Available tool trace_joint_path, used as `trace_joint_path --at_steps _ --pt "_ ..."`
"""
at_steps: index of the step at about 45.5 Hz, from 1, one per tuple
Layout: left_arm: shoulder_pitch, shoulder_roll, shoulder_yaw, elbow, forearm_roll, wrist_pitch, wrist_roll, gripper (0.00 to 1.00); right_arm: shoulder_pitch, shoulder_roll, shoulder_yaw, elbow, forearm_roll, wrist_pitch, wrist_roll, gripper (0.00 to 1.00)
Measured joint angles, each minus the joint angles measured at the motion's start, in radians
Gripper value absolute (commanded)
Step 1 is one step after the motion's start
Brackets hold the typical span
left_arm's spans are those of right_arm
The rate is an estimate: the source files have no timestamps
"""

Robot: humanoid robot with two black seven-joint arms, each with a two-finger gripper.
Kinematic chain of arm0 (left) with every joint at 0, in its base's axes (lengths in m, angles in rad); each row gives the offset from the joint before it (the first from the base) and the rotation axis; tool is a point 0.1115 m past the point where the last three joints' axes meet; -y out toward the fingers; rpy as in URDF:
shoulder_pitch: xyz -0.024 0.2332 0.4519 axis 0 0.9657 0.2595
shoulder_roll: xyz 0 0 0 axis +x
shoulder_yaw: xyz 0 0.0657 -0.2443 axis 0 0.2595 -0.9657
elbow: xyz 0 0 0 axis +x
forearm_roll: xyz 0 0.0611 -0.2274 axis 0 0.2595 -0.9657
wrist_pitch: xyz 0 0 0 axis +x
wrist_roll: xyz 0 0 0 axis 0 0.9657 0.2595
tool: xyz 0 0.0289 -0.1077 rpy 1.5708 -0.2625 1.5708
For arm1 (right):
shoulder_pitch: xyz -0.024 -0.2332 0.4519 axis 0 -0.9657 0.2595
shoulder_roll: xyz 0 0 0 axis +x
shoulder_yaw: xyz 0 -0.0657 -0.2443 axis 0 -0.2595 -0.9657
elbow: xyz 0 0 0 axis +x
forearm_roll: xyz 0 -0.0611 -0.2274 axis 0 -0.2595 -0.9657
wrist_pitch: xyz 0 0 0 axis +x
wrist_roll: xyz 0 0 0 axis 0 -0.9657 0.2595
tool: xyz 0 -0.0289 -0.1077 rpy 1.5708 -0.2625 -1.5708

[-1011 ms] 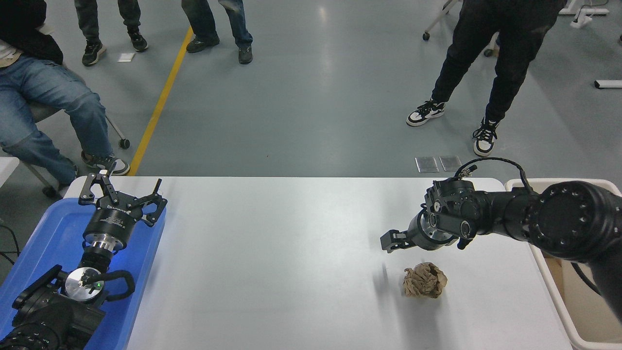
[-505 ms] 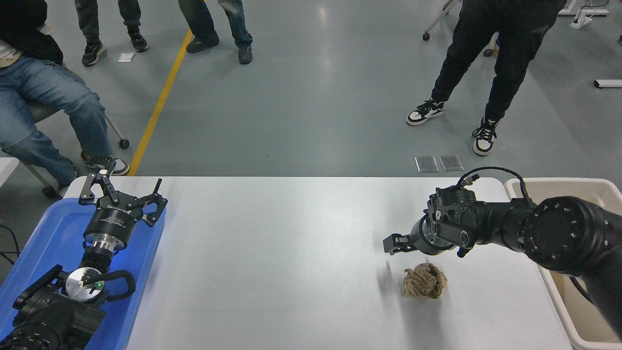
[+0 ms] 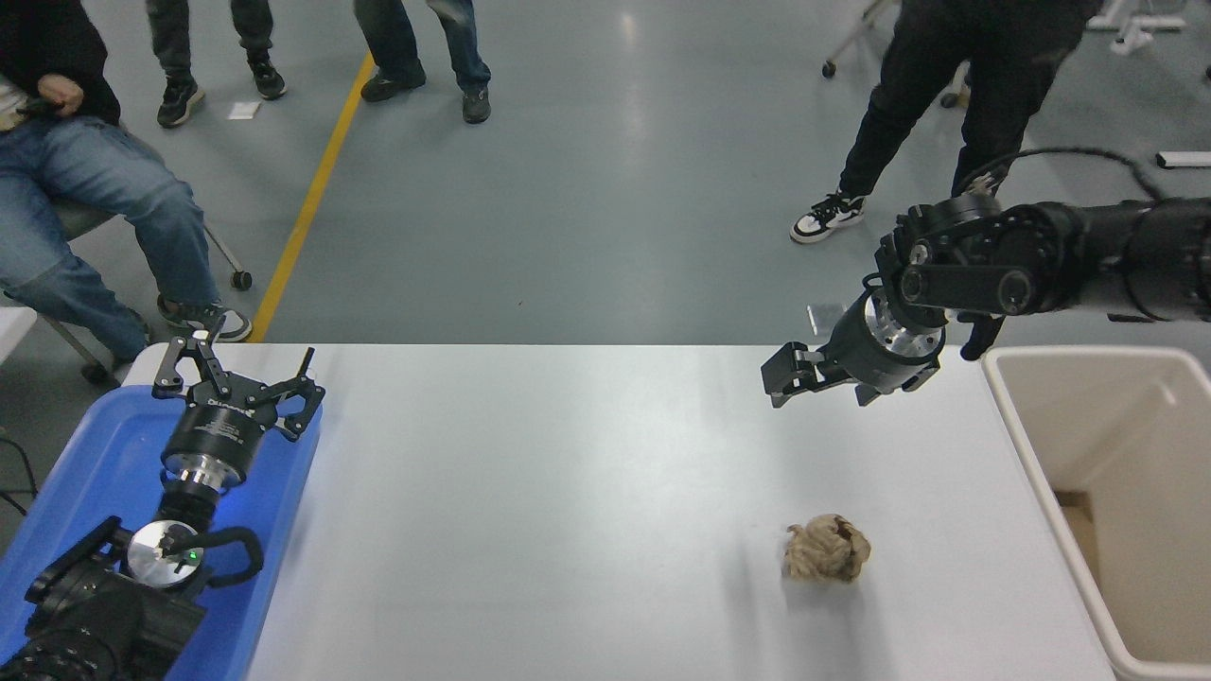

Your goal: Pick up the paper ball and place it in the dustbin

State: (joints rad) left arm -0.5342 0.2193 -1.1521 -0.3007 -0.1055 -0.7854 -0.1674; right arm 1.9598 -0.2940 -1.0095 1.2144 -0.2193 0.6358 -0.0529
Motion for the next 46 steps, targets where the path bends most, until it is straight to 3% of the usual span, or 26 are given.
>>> trace_joint_path --at_steps 11,24,46 --pt "0.0 0.0 0.0 0.0 0.0 0.0 0.0 0.99 0.322 -0.076 -0.102 0.24 0.045 0.104 0.001 1.0" --pt "0.0 0.0 0.0 0.0 0.0 0.0 -0.001 0.99 0.564 -0.089 -0.159 0.39 0.073 0.138 0.003 1.0" --pt "0.0 0.0 0.001 0.0 0.0 0.0 0.0 0.99 0.558 -0.061 -0.149 0.419 0.095 0.148 0.002 1.0"
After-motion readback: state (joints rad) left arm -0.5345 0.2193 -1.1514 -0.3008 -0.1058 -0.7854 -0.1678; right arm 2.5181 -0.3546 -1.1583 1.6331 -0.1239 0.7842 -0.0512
